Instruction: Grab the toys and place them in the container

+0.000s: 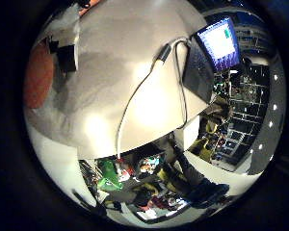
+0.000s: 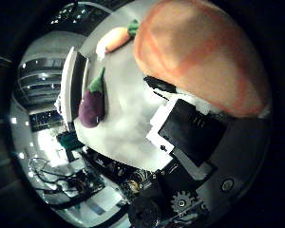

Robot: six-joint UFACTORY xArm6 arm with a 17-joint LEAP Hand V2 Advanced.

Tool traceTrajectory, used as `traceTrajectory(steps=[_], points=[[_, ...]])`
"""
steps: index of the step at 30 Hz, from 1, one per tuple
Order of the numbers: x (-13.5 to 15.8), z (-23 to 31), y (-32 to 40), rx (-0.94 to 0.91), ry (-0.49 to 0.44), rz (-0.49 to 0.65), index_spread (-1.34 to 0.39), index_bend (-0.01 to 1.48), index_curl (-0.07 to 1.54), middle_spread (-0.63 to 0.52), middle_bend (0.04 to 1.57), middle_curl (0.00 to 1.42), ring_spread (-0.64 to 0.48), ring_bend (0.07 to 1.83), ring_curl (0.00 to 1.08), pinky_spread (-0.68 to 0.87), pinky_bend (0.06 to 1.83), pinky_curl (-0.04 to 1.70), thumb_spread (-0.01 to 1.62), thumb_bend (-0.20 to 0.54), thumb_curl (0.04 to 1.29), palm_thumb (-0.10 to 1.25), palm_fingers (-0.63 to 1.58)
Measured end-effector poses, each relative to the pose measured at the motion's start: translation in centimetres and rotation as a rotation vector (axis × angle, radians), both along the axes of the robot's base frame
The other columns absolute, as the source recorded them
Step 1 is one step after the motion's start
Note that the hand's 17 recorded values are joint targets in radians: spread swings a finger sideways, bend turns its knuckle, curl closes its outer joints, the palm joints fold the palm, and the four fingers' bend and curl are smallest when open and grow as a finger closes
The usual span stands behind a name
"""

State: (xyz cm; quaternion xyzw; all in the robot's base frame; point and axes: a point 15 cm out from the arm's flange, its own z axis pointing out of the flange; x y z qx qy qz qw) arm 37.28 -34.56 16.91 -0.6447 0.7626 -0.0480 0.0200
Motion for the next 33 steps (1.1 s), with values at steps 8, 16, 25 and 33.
traceTrajectory(steps=[8, 16, 25, 33], points=[[2.6, 12.1, 11.4, 0.05, -0.091, 0.157, -0.21, 1.22, 0.77, -0.12, 1.36, 0.79, -0.24, 1.33, 0.78, -0.19, 1.2, 1.09, 1.0, -0.013, 0.5, 1.06, 1.08], [5.9, 18.9, 31.2, 0.142, -0.18, 0.367, -0.2, 1.21, 0.77, -0.11, 1.39, 0.76, -0.24, 1.32, 0.81, -0.19, 1.13, 1.24, 1.0, -0.015, 0.54, 1.06, 1.08], [7.1, 18.0, 50.3, 0.219, -0.211, 0.527, -0.2, 1.2, 0.78, -0.11, 1.4, 0.73, -0.25, 1.3, 0.84, -0.19, 1.07, 1.34, 1.04, -0.032, 0.56, 0.99, 1.09], [8.1, 15.5, 52.6, 0.205, -0.21, 0.566, -0.4, 0.63, 0.62, -0.13, 0.86, 0.55, -0.2, 1.01, 0.7, -0.17, 0.83, 1.13, 1.03, -0.051, 0.43, 0.73, -0.1]])
